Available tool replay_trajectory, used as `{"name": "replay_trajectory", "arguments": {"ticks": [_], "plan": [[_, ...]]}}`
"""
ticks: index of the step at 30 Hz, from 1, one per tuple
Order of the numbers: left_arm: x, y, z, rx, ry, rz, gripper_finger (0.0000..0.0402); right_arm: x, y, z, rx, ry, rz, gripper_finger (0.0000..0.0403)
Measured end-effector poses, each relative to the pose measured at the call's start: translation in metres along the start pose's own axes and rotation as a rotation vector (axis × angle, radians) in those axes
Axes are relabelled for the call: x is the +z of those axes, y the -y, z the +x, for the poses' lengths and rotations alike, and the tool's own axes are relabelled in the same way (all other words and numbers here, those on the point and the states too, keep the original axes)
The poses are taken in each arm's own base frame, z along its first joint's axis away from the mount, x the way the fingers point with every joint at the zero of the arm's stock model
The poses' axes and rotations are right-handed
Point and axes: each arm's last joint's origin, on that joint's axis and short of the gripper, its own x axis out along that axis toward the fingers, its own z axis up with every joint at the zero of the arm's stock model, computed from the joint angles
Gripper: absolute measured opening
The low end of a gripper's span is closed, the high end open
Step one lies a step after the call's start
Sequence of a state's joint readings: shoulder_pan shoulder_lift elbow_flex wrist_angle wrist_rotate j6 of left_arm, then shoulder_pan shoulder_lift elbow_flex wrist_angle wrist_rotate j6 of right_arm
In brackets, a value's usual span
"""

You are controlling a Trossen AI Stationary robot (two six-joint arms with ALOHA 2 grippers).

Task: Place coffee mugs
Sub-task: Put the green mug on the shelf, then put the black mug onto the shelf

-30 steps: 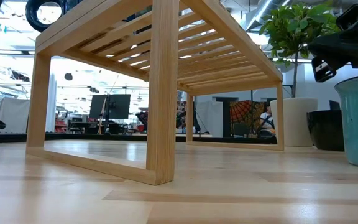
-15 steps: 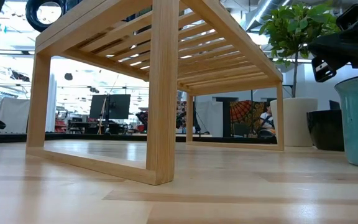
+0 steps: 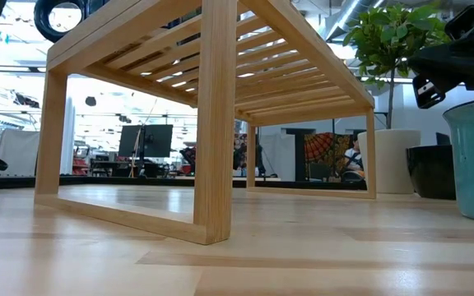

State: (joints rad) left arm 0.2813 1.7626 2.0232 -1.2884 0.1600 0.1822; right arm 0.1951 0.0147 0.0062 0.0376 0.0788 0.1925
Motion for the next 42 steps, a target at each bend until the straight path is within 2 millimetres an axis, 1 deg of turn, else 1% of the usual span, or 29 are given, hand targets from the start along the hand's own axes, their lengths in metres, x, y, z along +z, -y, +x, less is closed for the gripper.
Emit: {"name": "replay_trajectory", "arguments": {"ticks": [3, 7, 14, 20, 23, 25, 29, 31, 33, 39, 42], "plan": [[0.0, 0.0, -0.002, 0.001, -0.003, -0.004, 0.0079, 0.0, 0.0, 0.0, 0.0, 0.0, 0.0, 0.0087], [0.003, 0.001, -0.01, 0.005, 0.023, -0.001, 0.0108, 0.0, 0.0, 0.0, 0.0, 0.0, 0.0, 0.0087], [0.007, 0.004, -0.033, 0.018, 0.064, 0.003, 0.0145, 0.0, 0.0, 0.0, 0.0, 0.0, 0.0, 0.0087], [0.009, 0.006, -0.064, 0.102, 0.116, 0.003, 0.0149, 0.0, 0.0, 0.0, 0.0, 0.0, 0.0, 0.0087], [0.008, 0.008, -0.08, 0.122, 0.16, -0.038, 0.0149, 0.0, 0.0, 0.0, 0.0, 0.0, 0.0, 0.0087], [0.006, 0.01, -0.091, 0.125, 0.215, -0.065, 0.0149, 0.0, 0.0, 0.0, 0.0, 0.0, 0.0, 0.0087], [0.004, 0.017, -0.108, 0.134, 0.396, -0.07, 0.0149, 0.0, 0.0, 0.0, 0.0, 0.0, 0.0, 0.0087], [-0.002, 0.021, -0.109, 0.135, 0.474, -0.066, 0.0149, 0.0, 0.0, 0.0, 0.0, 0.0, 0.0, 0.0087], [-0.013, 0.024, -0.106, 0.134, 0.547, -0.083, 0.0149, 0.0, 0.0, 0.0, 0.0, 0.0, 0.0, 0.0087], [-0.073, 0.029, -0.078, 0.116, 0.754, -0.184, 0.0149, 0.0, 0.0, 0.0, 0.0, 0.0, 0.0, 0.0087], [-0.099, 0.033, -0.076, 0.117, 0.915, -0.171, 0.0149, 0.0, 0.0, 0.0, 0.0, 0.0, 0.0, 0.0087]]}}
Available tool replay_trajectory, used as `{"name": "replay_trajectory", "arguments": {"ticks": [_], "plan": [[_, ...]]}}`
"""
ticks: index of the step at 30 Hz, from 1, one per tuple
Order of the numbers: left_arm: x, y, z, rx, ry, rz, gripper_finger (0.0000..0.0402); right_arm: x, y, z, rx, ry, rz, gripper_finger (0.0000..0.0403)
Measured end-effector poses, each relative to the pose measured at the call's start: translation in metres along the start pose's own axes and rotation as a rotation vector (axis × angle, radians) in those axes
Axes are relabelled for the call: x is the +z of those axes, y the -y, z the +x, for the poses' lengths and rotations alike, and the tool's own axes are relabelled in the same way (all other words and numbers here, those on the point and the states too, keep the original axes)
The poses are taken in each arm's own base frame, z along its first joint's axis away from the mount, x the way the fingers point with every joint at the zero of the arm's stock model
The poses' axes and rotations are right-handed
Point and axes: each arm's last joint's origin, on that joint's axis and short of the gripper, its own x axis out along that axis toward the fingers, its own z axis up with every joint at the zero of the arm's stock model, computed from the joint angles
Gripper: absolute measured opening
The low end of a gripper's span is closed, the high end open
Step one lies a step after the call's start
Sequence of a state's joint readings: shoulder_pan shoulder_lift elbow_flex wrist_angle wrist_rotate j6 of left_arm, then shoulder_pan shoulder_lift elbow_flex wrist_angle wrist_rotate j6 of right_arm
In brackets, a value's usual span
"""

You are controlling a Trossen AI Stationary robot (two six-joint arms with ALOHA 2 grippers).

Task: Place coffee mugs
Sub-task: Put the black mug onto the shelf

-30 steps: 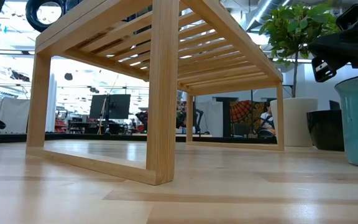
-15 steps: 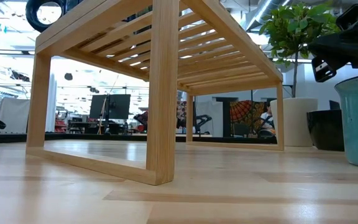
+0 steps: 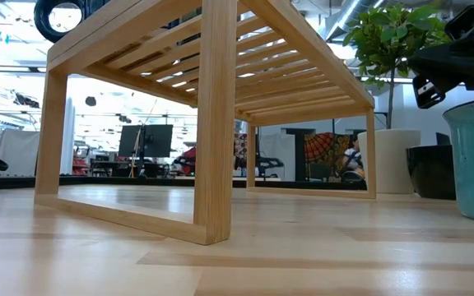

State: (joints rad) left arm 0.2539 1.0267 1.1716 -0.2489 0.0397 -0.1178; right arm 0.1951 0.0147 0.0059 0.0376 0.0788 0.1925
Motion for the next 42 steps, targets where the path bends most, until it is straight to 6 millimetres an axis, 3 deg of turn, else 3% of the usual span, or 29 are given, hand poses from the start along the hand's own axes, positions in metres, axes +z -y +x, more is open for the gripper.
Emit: {"name": "replay_trajectory", "arguments": {"ticks": [5, 14, 21, 24, 29, 36, 42], "plan": [[-0.007, -0.001, -0.034, 0.02, 0.224, 0.056, 0.0149, 0.0, 0.0, 0.0, 0.0, 0.0, 0.0, 0.0087], [-0.008, -0.002, -0.068, 0.084, 0.241, 0.081, 0.0149, 0.004, 0.002, 0.0, -0.056, 0.053, 0.009, 0.0087], [-0.009, -0.003, -0.068, 0.111, 0.24, -0.001, 0.0149, 0.042, 0.0, -0.009, -0.017, 0.47, 0.327, 0.0087], [-0.01, -0.004, -0.064, 0.134, 0.233, -0.035, 0.0149, 0.056, 0.002, -0.018, -0.094, 0.67, 0.381, 0.0087], [-0.012, -0.005, -0.058, 0.148, 0.22, -0.078, 0.0149, 0.075, 0.005, -0.03, -0.205, 0.834, 0.378, 0.0087], [-0.012, -0.005, -0.055, 0.15, 0.212, -0.079, 0.0149, 0.099, 0.005, -0.021, -0.206, 0.877, 0.522, 0.0087], [-0.012, -0.005, -0.055, 0.15, 0.211, -0.079, 0.0149, 0.143, 0.001, 0.012, -0.352, 0.67, 0.267, 0.0087]]}}
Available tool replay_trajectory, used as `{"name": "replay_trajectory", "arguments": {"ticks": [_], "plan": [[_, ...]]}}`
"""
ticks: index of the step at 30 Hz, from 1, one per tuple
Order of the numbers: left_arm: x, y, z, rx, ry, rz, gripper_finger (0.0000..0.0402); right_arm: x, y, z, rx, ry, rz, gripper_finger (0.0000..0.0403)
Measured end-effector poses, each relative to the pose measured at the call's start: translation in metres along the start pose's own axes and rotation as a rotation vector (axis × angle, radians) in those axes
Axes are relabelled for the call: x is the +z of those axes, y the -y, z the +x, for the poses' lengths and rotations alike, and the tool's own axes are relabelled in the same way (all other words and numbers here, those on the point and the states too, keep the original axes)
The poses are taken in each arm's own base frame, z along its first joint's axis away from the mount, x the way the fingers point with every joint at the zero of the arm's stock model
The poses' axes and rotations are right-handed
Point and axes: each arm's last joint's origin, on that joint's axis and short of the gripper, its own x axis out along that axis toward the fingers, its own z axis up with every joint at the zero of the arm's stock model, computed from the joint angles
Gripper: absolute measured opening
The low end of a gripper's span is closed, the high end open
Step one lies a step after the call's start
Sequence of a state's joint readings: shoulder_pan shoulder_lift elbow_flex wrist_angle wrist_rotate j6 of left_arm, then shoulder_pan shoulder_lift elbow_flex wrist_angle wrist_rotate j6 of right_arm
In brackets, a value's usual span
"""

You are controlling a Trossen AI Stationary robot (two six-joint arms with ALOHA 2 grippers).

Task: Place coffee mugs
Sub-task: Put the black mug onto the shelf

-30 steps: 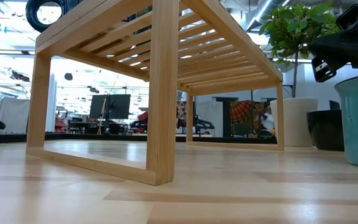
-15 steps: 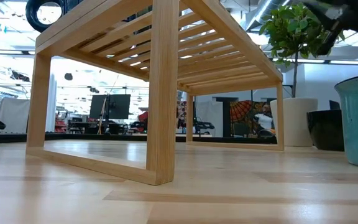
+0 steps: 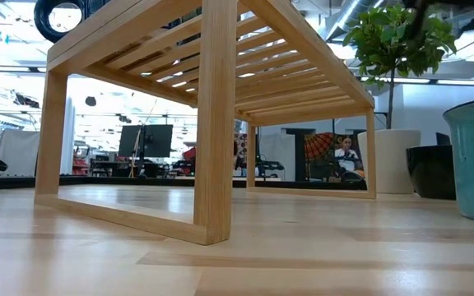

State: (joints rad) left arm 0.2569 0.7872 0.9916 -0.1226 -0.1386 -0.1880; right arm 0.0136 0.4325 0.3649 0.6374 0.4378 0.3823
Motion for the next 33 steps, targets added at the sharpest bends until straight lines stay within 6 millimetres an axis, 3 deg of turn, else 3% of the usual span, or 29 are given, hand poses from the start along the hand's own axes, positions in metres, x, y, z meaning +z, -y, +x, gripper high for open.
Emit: {"name": "replay_trajectory", "arguments": {"ticks": [4, 7, 10, 17, 21, 26, 33], "plan": [[0.0, 0.0, 0.0, 0.0, -0.001, 0.01, 0.0149, 0.013, -0.015, 0.021, -0.038, -0.131, -0.303, 0.0087], [0.0, 0.0, 0.0, 0.0, -0.001, 0.009, 0.0149, 0.019, -0.022, 0.029, -0.065, -0.205, -0.343, 0.0087], [0.0, 0.0, 0.0, 0.001, -0.003, 0.009, 0.0149, 0.018, -0.02, 0.03, -0.194, -0.362, -0.312, 0.0087], [0.0, 0.0, 0.0, -0.002, -0.003, 0.009, 0.0149, 0.023, -0.011, 0.009, -0.619, -0.709, -0.134, 0.0087], [-0.001, 0.001, 0.0, -0.034, -0.01, 0.011, 0.0149, 0.012, -0.002, -0.002, -0.843, -0.834, -0.072, 0.0091], [-0.004, 0.002, 0.0, -0.068, -0.051, 0.014, 0.0149, -0.008, 0.008, -0.01, -1.141, -0.996, -0.028, 0.0134], [-0.007, 0.001, -0.001, -0.065, -0.088, 0.016, 0.0149, -0.03, 0.014, -0.007, -1.373, -1.133, -0.004, 0.0234]]}}
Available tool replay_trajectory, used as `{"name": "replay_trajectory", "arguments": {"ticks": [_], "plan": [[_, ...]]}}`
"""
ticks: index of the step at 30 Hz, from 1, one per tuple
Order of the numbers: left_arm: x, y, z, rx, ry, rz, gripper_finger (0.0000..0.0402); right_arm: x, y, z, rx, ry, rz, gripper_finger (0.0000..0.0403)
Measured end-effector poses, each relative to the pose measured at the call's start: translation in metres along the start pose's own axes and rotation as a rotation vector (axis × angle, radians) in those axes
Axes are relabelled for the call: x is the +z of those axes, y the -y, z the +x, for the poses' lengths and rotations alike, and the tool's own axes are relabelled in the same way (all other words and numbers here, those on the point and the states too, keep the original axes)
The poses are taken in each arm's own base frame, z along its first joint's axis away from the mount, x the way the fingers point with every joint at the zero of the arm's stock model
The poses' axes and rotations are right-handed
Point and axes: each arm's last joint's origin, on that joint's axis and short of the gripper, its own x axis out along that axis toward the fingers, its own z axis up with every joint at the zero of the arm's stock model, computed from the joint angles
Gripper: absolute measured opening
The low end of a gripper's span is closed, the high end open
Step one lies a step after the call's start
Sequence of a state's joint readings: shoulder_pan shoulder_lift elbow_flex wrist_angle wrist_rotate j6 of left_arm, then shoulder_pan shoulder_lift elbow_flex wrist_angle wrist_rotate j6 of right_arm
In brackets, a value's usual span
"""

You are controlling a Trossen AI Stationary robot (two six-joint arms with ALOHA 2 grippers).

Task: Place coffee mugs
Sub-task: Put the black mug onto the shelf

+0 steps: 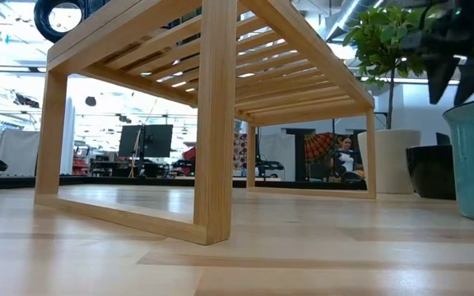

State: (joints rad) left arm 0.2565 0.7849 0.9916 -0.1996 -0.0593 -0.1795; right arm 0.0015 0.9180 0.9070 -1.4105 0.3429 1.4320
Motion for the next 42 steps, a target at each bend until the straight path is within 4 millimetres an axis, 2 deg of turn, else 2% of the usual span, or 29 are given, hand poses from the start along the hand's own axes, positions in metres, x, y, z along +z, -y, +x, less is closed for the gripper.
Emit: {"name": "replay_trajectory", "arguments": {"ticks": [4, 11, 18, 25, 33, 42], "plan": [[0.0, 0.0, 0.0, 0.0, 0.001, 0.0, 0.0149, -0.001, -0.01, 0.009, -0.054, -0.069, -0.118, 0.0258], [0.0, 0.0, 0.0, 0.0, 0.002, -0.001, 0.0149, 0.001, -0.017, 0.017, -0.093, -0.147, -0.363, 0.026], [0.0, 0.0, 0.0, -0.001, 0.003, -0.001, 0.0149, 0.007, -0.021, 0.026, -0.125, -0.175, -0.536, 0.026], [0.0, 0.0, 0.0, 0.0, 0.005, -0.001, 0.0149, -0.001, -0.012, 0.058, -0.171, -0.271, -0.616, 0.026], [0.002, 0.0, 0.0, 0.015, 0.019, -0.002, 0.0149, 0.008, -0.015, 0.07, -0.184, -0.242, -0.644, 0.026], [0.002, -0.001, 0.0, 0.028, 0.022, -0.002, 0.0149, 0.016, -0.025, 0.09, -0.206, -0.288, -0.744, 0.026]]}}
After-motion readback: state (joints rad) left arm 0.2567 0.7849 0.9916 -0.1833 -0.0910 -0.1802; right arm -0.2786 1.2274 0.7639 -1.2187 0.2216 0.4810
